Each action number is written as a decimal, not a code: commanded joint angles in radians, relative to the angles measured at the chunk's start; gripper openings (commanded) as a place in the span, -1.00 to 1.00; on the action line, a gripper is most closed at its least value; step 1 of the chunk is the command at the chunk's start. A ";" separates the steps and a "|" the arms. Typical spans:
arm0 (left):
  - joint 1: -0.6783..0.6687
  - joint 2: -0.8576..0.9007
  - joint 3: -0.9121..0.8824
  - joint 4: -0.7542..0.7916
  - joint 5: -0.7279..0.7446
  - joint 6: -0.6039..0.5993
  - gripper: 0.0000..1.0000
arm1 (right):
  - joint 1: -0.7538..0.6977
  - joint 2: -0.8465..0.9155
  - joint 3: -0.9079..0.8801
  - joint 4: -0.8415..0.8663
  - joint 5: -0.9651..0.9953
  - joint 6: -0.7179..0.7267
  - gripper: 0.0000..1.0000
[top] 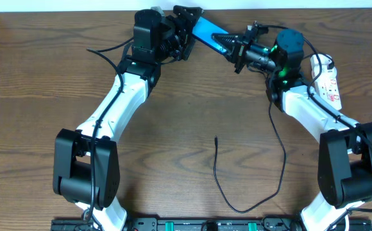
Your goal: Plug charger to phone and switch on socket
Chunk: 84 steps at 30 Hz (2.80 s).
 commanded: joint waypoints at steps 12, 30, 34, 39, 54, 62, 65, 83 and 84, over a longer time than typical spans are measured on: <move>0.003 -0.014 0.007 0.005 -0.017 -0.004 0.40 | 0.024 -0.007 0.017 0.026 -0.023 0.064 -0.97; 0.003 -0.014 0.007 0.005 -0.016 -0.004 -0.29 | 0.049 -0.007 0.017 0.063 -0.033 0.069 -0.97; 0.003 -0.014 0.007 0.005 -0.016 -0.004 -0.51 | 0.060 -0.007 0.017 0.063 -0.032 0.069 -0.97; 0.003 -0.014 0.007 0.005 -0.017 -0.004 -0.78 | 0.071 -0.007 0.017 0.063 -0.033 0.068 -0.97; 0.003 -0.014 0.007 0.005 -0.035 -0.004 -0.85 | 0.079 -0.007 0.017 0.063 -0.031 0.027 -0.38; 0.044 -0.014 0.007 0.005 -0.032 -0.004 -0.85 | 0.072 -0.007 0.017 0.063 -0.025 -0.020 0.98; 0.082 -0.014 0.007 0.006 -0.005 -0.004 -0.85 | 0.062 -0.007 0.017 0.063 -0.025 -0.079 0.99; 0.359 -0.014 0.007 0.006 0.733 0.200 -0.85 | -0.106 -0.007 0.017 0.034 -0.106 -0.649 0.98; 0.362 -0.014 0.007 0.006 0.766 0.240 -0.85 | -0.116 -0.007 0.017 0.034 -0.112 -0.668 0.98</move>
